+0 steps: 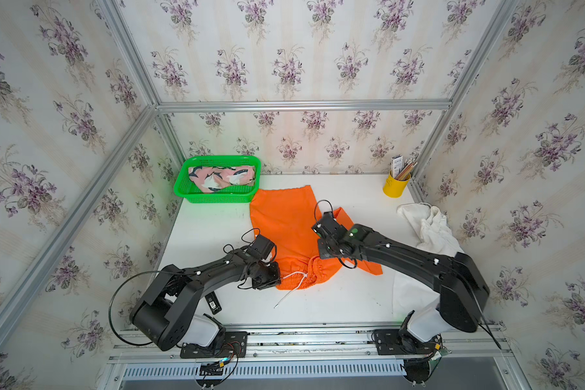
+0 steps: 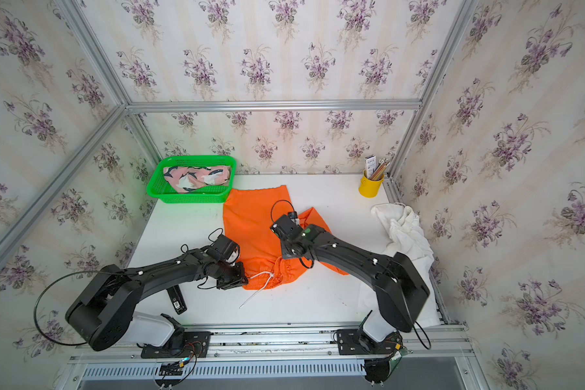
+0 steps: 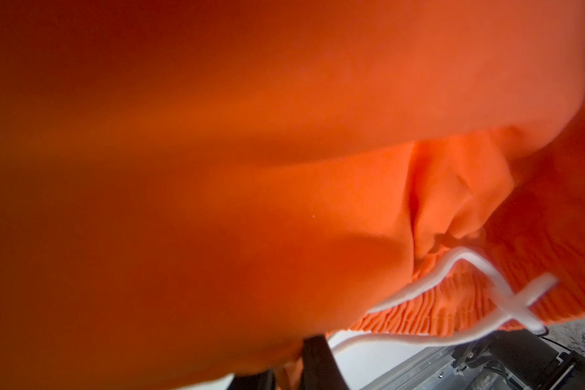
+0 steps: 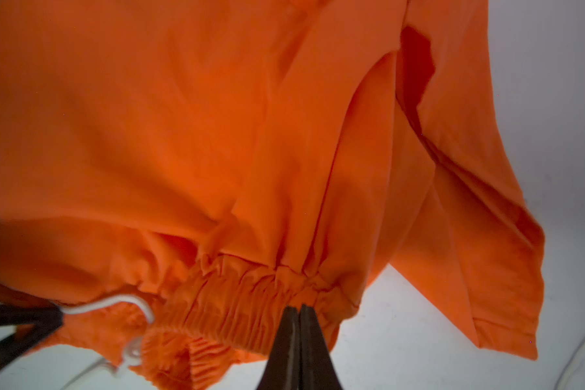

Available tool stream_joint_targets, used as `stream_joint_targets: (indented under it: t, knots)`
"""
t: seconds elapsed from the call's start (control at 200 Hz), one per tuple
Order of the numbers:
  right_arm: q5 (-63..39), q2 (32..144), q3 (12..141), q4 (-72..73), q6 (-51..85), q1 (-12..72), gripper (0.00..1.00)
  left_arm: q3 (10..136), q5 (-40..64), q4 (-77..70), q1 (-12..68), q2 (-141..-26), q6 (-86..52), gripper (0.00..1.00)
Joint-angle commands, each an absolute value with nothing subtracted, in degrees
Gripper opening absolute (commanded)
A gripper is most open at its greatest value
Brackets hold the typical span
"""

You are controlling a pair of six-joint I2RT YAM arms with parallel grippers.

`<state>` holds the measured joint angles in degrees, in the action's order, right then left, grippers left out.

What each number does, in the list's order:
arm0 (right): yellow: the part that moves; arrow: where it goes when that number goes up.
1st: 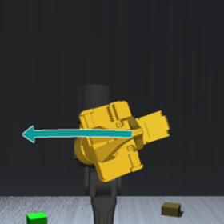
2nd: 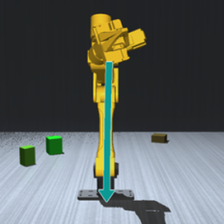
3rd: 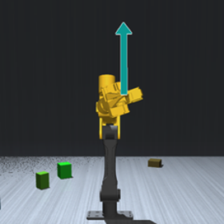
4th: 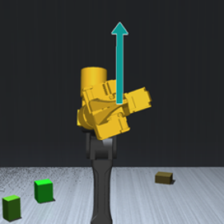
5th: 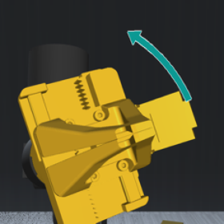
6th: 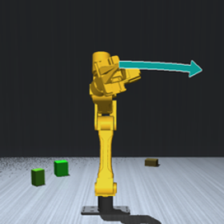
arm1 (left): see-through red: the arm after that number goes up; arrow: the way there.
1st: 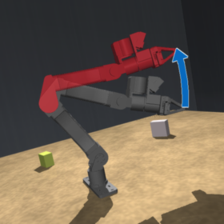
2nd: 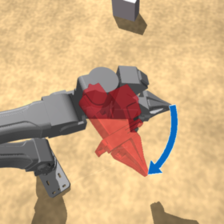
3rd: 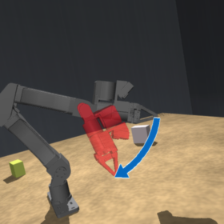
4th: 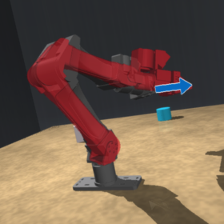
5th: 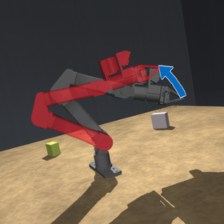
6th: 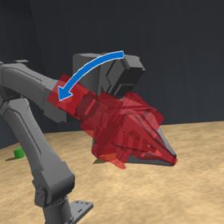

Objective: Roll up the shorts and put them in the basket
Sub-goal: Flatten out the shorts at the center of the board.

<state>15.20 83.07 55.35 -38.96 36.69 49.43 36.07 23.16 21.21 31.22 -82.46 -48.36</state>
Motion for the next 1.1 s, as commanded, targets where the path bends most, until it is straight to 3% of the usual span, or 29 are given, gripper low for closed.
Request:
stream_joint_targets:
  t: [0.0, 0.175, 0.245, 0.325, 0.435, 0.574, 0.879, 0.939, 1.064, 1.099]
  knots:
    - [11.57, 75.78, 43.92, -41.64, 46.54, 49.44, 0.00, 35.67, 17.25, 26.83, 31.29, -82.37, -47.95, 0.17]
    - [5.02, 65.13, 34.93, -36.43, 54.46, 49.46, 0.00, 36.52, 16.96, 28.79, 31.25, -82.17, -47.06, 0.18]
    - [3.83, 65.15, 35.69, -35.05, 55.73, 49.31, 0.35, 36.74, 16.96, 29.17, 31.29, -82.36, -46.88, 0.19]
    - [1.92, 66.20, 36.56, -33.70, 56.85, 49.31, 0.59, 37.08, 17.05, 29.85, 31.24, -82.36, -46.56, 0.20]
    - [0.88, 67.21, 35.43, -32.07, 57.78, 49.33, 0.70, 37.42, 16.86, 30.32, 31.29, -82.09, -46.49, 0.20]
    - [0.22, 67.88, 31.93, -28.08, 58.17, 48.92, 0.75, 37.40, 17.09, 29.90, 31.26, -82.57, -46.64, 0.20]
    - [-0.30, 68.11, 29.11, -15.76, 61.00, 45.81, 0.46, 37.61, 16.46, 29.43, 31.28, -80.60, -46.60, 0.15]
    - [-1.48, 68.07, 28.03, -13.00, 62.28, 45.36, 0.35, 37.86, 16.37, 29.70, 31.29, -79.00, -46.50, 0.13]
    - [-1.17, 66.36, 28.09, -10.65, 63.49, 45.35, 0.01, 38.23, 15.82, 30.83, 31.29, -76.50, -46.57, 0.10]
    - [-0.68, 65.59, 28.69, -10.76, 63.38, 45.29, 0.00, 38.31, 15.69, 30.97, 31.26, -75.19, -46.56, 0.08]
